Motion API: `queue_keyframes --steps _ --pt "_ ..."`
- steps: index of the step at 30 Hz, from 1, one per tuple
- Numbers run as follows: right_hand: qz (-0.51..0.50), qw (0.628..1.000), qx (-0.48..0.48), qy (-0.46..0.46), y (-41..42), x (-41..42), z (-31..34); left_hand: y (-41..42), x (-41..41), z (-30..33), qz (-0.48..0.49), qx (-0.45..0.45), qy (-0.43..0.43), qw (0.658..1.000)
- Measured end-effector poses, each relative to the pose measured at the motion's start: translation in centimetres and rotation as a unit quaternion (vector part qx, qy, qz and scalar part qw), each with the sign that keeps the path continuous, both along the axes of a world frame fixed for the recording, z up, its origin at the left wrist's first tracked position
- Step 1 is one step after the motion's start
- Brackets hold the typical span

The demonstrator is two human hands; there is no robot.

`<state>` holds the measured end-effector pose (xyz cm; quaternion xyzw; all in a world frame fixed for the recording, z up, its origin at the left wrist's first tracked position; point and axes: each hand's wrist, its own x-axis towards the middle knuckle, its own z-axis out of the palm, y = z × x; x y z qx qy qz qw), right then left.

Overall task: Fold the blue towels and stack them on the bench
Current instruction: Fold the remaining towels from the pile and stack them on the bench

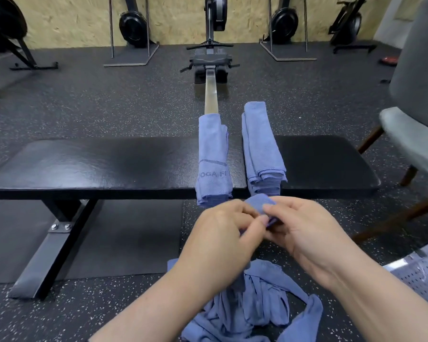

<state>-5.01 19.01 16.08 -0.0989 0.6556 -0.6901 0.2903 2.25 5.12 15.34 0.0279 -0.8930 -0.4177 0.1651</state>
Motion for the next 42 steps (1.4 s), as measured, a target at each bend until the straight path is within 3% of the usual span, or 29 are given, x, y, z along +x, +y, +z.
queue_keyframes --steps 2,4,7,12,20,27,35,42 --pt "-0.019 0.990 0.091 0.102 0.3 -0.7 -0.1 -0.9 -0.2 0.3 0.057 0.028 0.003 0.998" --pt "0.002 0.947 0.208 0.245 0.5 -0.9 0.1 -2.2 -0.5 0.5 0.091 0.045 -0.004 0.995" --pt "0.064 0.906 0.268 0.320 0.4 -0.5 0.7 -2.8 -0.6 0.8 0.057 0.057 -0.052 0.995" --pt "0.078 0.900 0.251 0.348 0.4 0.1 0.6 -2.4 -0.3 0.8 -0.051 0.035 -0.122 0.991" --pt "0.011 0.912 0.227 0.341 0.7 0.7 1.7 -2.3 0.2 0.7 -0.086 0.079 -0.169 0.979" --pt "-0.020 0.921 0.203 0.331 0.8 1.1 2.0 -1.9 1.3 1.3 -0.098 0.121 -0.145 0.977" --pt "-0.015 0.924 0.192 0.330 0.9 1.6 2.1 -1.7 1.1 0.8 -0.005 0.003 -0.143 0.990" --pt "-0.070 0.916 0.184 0.350 1.9 0.8 2.9 -3.7 0.6 0.3 0.078 -0.146 -0.216 0.962"
